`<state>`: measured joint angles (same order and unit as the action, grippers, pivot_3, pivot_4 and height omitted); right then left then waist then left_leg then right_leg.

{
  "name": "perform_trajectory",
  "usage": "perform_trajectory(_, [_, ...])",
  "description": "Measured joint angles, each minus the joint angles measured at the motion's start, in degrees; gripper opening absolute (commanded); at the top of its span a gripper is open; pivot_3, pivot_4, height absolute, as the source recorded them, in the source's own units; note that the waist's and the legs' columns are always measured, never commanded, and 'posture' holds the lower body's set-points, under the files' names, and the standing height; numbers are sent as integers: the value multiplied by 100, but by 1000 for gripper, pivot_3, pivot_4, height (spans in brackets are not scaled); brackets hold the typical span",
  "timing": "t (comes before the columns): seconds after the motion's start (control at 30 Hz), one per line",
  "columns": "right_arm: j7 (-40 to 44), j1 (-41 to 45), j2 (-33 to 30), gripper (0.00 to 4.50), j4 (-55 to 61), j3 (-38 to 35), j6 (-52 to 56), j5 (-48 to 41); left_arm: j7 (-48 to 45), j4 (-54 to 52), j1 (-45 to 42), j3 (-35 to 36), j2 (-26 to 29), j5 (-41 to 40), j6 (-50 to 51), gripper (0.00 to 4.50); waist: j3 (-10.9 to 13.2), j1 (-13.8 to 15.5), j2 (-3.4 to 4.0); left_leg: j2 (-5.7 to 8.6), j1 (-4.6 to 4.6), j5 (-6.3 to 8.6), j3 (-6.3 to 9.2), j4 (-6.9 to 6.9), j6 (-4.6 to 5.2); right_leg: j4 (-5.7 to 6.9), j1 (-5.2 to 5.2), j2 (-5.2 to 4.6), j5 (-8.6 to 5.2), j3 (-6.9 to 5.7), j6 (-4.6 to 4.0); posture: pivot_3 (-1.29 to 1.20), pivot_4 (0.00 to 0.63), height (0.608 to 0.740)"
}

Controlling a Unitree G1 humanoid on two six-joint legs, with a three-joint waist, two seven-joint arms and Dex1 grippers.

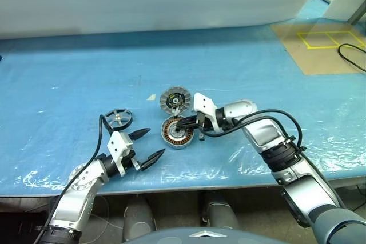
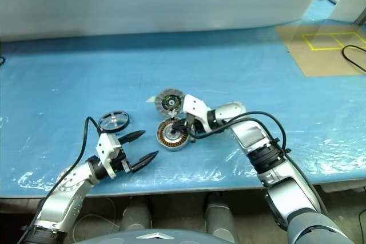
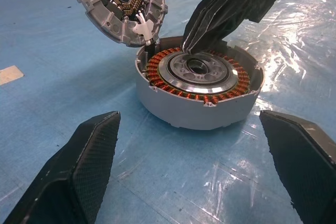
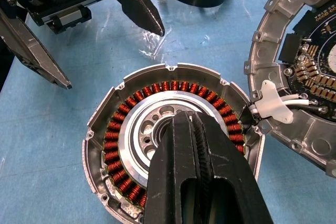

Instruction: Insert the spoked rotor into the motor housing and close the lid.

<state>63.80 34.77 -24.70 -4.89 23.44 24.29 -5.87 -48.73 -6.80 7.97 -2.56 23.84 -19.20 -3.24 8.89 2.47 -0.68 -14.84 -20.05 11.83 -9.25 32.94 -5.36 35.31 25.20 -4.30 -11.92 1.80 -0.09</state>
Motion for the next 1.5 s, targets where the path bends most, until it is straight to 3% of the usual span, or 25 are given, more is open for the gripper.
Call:
perform_trajectory(0.57, [-102,-21,3,38,-133,149,-492,421,1,1,-12,0,0,1,0,4500,0,-3,0,0,5,2,0,1,3,4,-3,0,0,1,0,0,150,740])
perform_trajectory(1.5, [-13,-202,269,38,123,136,-115,157,-5,20,-93,-2,4,5,5,4500,0,-3,0,0,2,1,0,0,2,1,-2,0,0,0,0,0,150,740])
